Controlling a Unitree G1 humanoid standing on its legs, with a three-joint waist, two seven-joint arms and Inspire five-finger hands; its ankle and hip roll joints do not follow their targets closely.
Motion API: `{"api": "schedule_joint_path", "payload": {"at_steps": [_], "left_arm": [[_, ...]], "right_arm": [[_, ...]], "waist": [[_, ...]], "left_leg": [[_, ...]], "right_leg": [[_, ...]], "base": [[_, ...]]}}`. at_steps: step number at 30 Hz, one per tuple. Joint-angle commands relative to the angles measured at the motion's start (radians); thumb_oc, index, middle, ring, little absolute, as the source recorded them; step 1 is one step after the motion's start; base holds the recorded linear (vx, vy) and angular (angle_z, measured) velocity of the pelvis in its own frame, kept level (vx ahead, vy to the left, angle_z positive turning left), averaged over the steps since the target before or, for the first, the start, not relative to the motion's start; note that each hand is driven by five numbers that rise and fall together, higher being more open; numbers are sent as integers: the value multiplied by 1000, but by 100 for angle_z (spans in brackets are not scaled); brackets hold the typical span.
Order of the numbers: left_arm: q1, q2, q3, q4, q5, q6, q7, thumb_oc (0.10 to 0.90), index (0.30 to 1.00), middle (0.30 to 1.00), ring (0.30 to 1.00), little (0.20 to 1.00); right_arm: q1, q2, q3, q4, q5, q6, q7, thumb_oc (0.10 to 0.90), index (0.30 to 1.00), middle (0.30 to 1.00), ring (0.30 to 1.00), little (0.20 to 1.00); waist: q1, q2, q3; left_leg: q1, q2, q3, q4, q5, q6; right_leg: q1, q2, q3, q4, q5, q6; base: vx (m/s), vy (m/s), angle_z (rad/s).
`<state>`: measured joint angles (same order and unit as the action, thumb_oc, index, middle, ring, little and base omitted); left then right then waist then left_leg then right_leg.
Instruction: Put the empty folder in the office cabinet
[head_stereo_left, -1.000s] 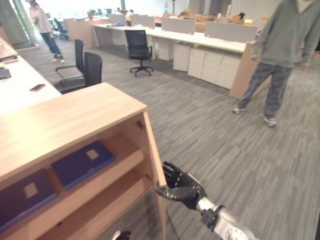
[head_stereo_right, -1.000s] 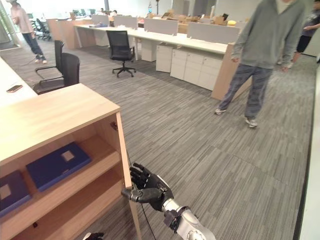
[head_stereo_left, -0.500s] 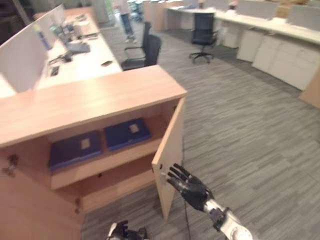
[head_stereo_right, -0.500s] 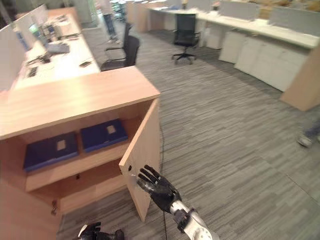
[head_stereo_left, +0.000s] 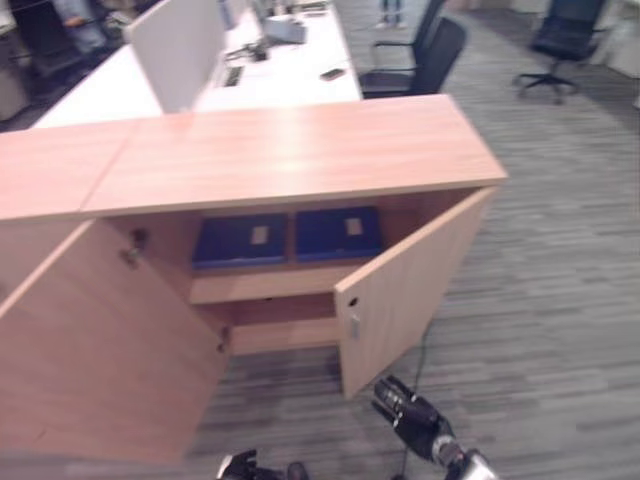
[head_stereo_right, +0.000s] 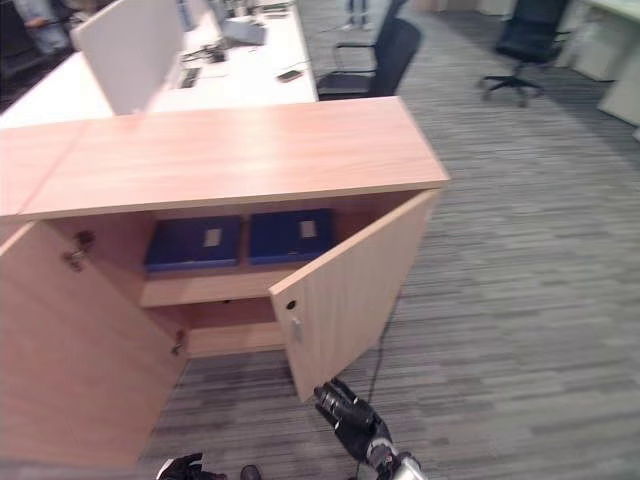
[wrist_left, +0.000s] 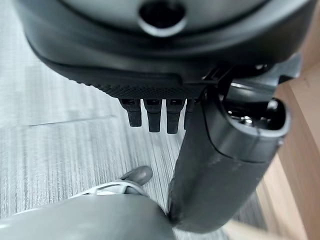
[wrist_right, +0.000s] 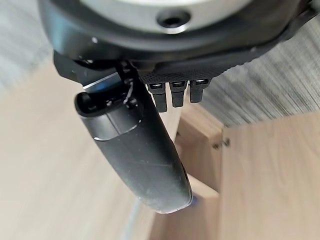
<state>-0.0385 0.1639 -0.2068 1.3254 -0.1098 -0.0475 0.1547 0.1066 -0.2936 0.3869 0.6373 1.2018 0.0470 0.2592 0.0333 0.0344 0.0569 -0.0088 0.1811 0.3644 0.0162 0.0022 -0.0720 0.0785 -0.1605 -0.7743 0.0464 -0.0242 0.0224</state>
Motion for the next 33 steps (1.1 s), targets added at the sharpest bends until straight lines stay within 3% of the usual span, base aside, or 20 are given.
{"api": "schedule_joint_path", "payload": {"at_steps": [1,5,9,13,16,17,25,26,28,29,30,33], "left_arm": [[24,-64,-101,66,66,4,-64,800,900,900,900,900],[20,-73,-119,76,70,8,-74,800,900,900,900,900],[29,-82,-70,105,11,23,-106,800,900,900,900,900],[44,-71,25,123,-99,31,-127,800,900,900,900,900],[56,-36,157,123,-260,24,-120,800,900,900,900,900],[91,112,277,133,-310,30,-149,800,900,900,900,900],[-19,306,332,59,-301,-1,-124,800,900,900,900,900],[-49,392,370,48,-328,-7,-122,800,900,900,900,900],[-88,473,384,35,-327,-8,-127,800,900,900,900,900],[-89,474,384,36,-327,-8,-128,800,900,900,900,900],[-124,539,407,19,-353,-10,-128,800,900,900,900,900],[-175,613,435,10,-382,-19,-119,800,900,900,900,900]], "right_arm": [[-95,48,-49,258,-290,-22,-34,800,900,900,900,900],[-122,71,-141,502,-436,-16,-90,800,900,900,900,900],[-141,80,-287,723,-523,0,-142,800,900,900,900,900],[-139,79,-368,782,-500,13,-154,800,900,900,900,900],[-126,88,-445,808,-408,17,-153,800,900,900,900,900],[-120,49,-507,819,-370,18,-139,800,900,900,900,900],[-107,24,-559,830,-354,-16,-148,800,900,900,900,900],[-99,13,-566,831,-357,-16,-145,800,900,900,900,900],[-94,3,-569,827,-367,-17,-142,800,900,900,900,900],[-94,4,-569,828,-367,-17,-142,800,900,900,900,900],[-89,-8,-572,828,-376,-15,-138,800,900,900,900,900],[-86,-9,-566,822,-380,-17,-132,800,900,900,900,900]], "waist": [[23,-6,-48],[35,10,-59],[48,23,-73],[63,23,-81],[81,15,-84],[94,32,-90],[81,31,-101],[77,29,-104],[70,26,-105],[70,26,-104],[64,26,-105],[51,20,-104]], "left_leg": [[77,31,-70,-75,36,-88],[65,8,-108,-100,33,-66],[45,-36,-161,-103,10,-34],[37,-71,-185,-103,-3,-14],[34,-118,-207,-103,-20,9],[35,-136,-214,-103,-24,15],[41,-182,-218,-103,-38,36],[43,-189,-213,-103,-41,40],[45,-195,-206,-103,-47,44],[46,-195,-205,-103,-47,44],[46,-198,-198,-103,-48,45],[51,-201,-185,-103,-53,49]], "right_leg": [[-48,-9,77,84,-124,11],[-38,-41,42,92,-96,25],[-32,-79,11,90,-58,50],[-28,-108,-2,88,-30,72],[-28,-149,-8,93,-1,101],[-25,-166,-11,94,14,115],[-18,-203,-12,80,59,154],[-18,-207,-5,72,71,163],[-19,-209,4,63,84,173],[-19,-209,4,62,85,173],[-23,-209,12,54,95,182],[-31,-207,34,41,114,193]], "base": [[13,168,109],[-19,154,82],[-29,172,43],[-4,139,32],[-15,200,15],[-7,222,2],[14,123,12],[29,91,2],[26,76,1],[22,55,-4],[22,50,-8],[28,39,-8]]}}
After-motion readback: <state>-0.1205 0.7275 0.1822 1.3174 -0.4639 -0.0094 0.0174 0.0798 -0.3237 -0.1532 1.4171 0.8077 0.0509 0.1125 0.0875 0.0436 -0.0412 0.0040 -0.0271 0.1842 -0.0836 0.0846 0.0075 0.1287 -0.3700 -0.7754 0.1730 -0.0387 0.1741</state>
